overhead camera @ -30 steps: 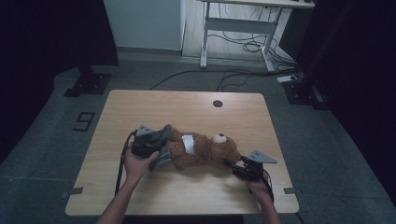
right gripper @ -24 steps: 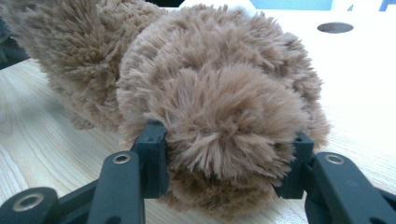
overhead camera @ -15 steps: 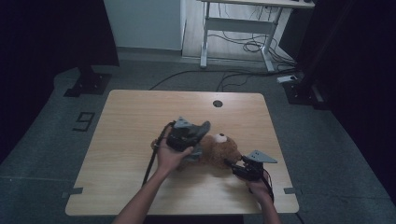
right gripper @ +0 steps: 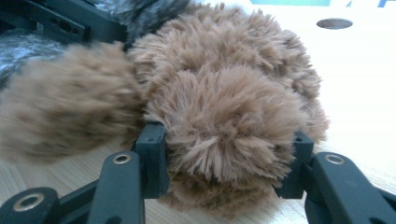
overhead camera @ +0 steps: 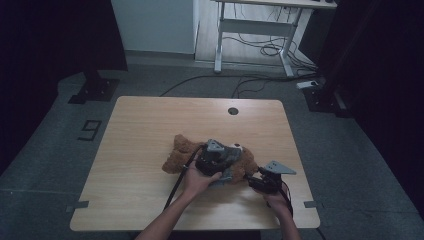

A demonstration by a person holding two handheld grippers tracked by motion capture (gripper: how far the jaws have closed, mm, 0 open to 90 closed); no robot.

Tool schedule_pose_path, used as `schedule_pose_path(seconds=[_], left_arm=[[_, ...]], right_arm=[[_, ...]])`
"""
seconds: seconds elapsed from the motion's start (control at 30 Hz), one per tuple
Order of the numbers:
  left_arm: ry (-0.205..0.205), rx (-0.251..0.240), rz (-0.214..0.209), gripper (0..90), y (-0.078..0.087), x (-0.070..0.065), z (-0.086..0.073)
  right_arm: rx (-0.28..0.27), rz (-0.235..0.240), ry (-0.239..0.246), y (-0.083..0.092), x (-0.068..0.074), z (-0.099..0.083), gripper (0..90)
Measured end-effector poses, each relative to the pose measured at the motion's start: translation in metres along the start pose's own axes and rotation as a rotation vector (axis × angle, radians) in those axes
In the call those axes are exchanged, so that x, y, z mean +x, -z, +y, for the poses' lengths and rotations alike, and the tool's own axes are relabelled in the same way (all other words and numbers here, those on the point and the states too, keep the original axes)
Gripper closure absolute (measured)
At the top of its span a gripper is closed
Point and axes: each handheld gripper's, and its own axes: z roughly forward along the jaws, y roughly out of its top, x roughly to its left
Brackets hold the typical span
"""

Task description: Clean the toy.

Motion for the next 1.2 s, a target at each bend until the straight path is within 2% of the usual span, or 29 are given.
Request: schedule_pose_path(seconds=[0.37, 0.57, 0.73, 0.83, 1.0, 1.2], left_arm=[[0.021, -0.035, 0.082, 79.2, 0.037, 0.025, -0.003], [0.066, -0.06, 0.132, 79.1, 0.061, 0.048, -0.008], [0.102, -0.047, 0.165, 78.8, 0.074, 0.066, -0.019], [0.133, -0.039, 0.157, 78.7, 0.078, 0.074, -0.03], [0.156, -0.017, 0.135, 78.6, 0.083, 0.081, -0.048], [0.203, 0.011, 0.104, 78.4, 0.084, 0.089, -0.068]], right_arm=[[0.0, 0.004, 0.002, 0.0, 0.0, -0.002, 49.1], [0.003, 0.005, 0.002, 0.001, 0.0, -0.002, 49.2], [0.008, 0.013, 0.007, 0.002, 0.0, -0.004, 49.3], [0.016, 0.019, 0.012, 0.003, 0.001, -0.005, 49.2], [0.038, 0.04, 0.032, 0.005, 0.003, -0.007, 49.2], [0.09, 0.081, 0.042, 0.008, 0.006, -0.013, 49.3]])
